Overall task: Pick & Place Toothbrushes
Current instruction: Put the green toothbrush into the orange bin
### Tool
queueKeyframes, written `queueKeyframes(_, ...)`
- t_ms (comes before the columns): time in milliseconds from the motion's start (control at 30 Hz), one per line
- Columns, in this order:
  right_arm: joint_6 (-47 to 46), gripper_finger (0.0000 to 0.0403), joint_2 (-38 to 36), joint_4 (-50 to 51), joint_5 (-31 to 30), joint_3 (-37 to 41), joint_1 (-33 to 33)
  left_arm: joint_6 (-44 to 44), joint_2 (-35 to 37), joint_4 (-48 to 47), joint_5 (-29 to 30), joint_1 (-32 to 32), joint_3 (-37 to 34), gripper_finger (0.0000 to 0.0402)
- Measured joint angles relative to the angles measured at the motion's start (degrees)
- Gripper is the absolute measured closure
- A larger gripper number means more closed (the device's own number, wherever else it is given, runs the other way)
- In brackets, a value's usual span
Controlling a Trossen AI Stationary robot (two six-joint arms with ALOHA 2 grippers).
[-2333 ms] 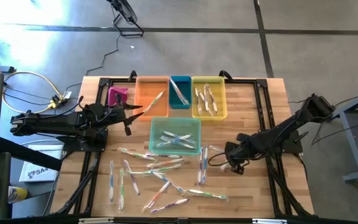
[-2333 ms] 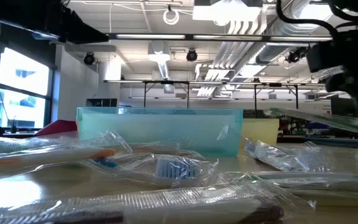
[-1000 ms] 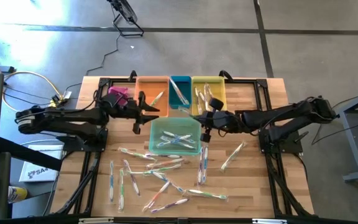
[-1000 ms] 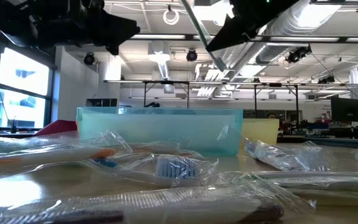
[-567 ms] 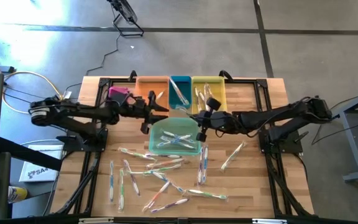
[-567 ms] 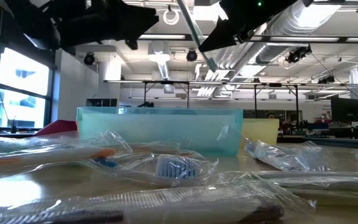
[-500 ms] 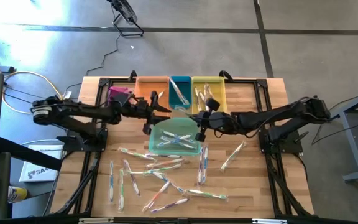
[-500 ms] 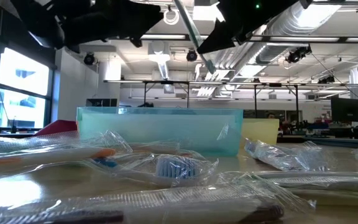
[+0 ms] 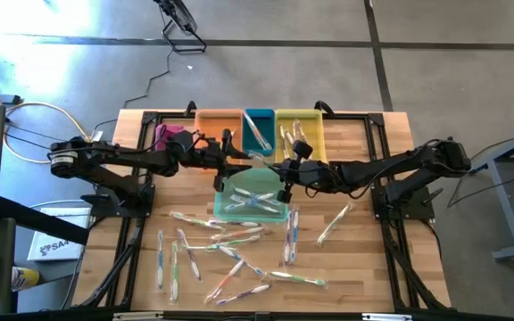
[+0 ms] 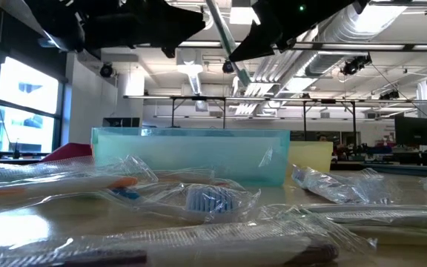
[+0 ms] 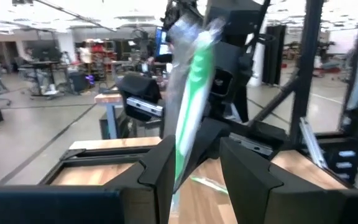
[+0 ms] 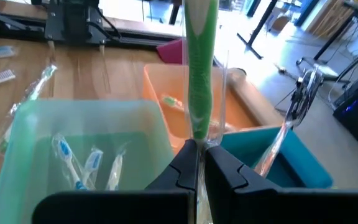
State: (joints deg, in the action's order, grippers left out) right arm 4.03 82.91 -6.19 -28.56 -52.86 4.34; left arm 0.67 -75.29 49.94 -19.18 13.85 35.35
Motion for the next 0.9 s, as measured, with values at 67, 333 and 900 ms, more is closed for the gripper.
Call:
queueKeyframes(67, 0.14, 0.0399, -0.02, -0.36, 0.00, 0.00, 0.00, 0.42, 0.00, -0.05, 1.62, -0.40, 0.00, 0.0280)
queueKeyframes(333, 0.25, 0.0399, -0.02, -0.51, 0.11, 0.00, 0.00, 2.80, 0.00, 1.08, 5.77, -2.03, 0.00, 0.0280)
queueKeyframes(900, 0.25, 0.0399, -0.02, -0.74, 0.15, 0.00, 0.00, 3.14, -7.45, 2.49, 5.44, -3.08, 6.06, 0.0280)
